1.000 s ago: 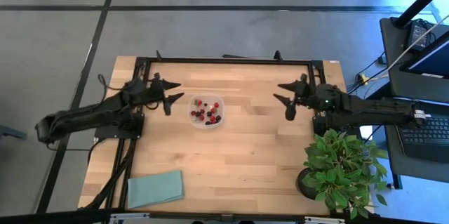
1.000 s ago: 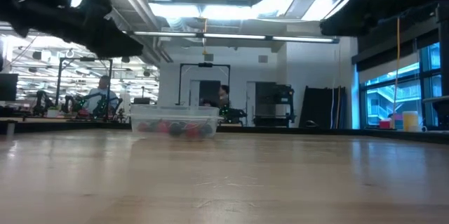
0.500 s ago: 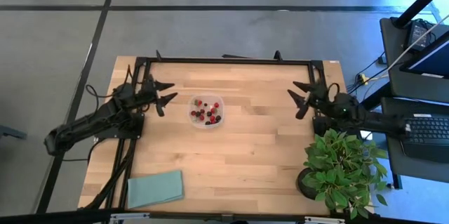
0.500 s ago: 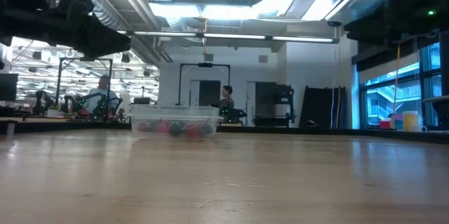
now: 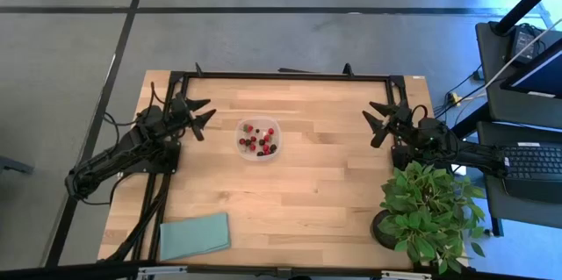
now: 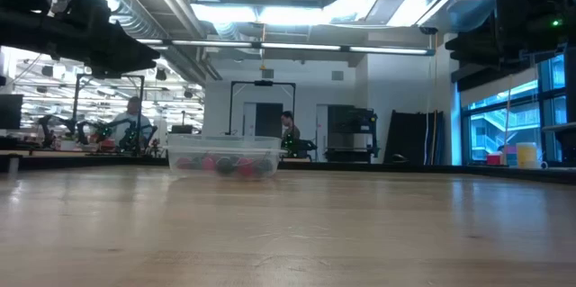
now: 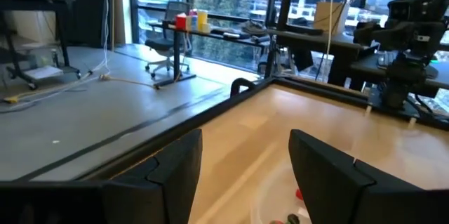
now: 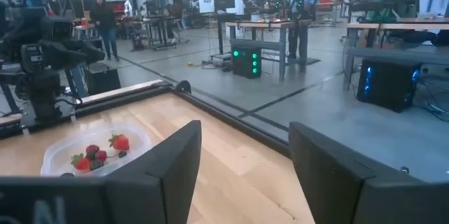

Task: Pick and placing Produce into tupperware
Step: Return to Home Position

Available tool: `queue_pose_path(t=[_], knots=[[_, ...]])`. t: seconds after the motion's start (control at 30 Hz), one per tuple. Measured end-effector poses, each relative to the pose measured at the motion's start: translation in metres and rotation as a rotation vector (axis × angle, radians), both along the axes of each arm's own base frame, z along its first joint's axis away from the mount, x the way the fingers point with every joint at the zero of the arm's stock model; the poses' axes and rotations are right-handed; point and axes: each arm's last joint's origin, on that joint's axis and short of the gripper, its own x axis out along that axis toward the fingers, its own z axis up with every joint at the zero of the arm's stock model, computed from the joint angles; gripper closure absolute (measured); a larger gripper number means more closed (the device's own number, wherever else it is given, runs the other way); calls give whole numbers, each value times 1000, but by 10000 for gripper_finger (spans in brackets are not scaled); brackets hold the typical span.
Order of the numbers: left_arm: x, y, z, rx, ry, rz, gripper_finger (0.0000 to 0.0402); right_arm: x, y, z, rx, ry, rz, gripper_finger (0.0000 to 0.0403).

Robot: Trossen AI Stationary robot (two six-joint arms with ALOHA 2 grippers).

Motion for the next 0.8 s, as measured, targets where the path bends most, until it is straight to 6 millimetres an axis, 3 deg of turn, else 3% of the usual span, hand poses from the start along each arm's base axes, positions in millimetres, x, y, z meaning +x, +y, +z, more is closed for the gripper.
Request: queue_pose_path(t=[0.4,0.6,0.8], knots=[[5,3,-13,14,-53,-5,194,1,0,-2,-9,10,2,186],[4,3,-13,12,-46,14,194,11,0,-27,-40,-32,41,186],[4,3,-13,12,-45,16,194,11,1,-23,-83,-40,80,186]])
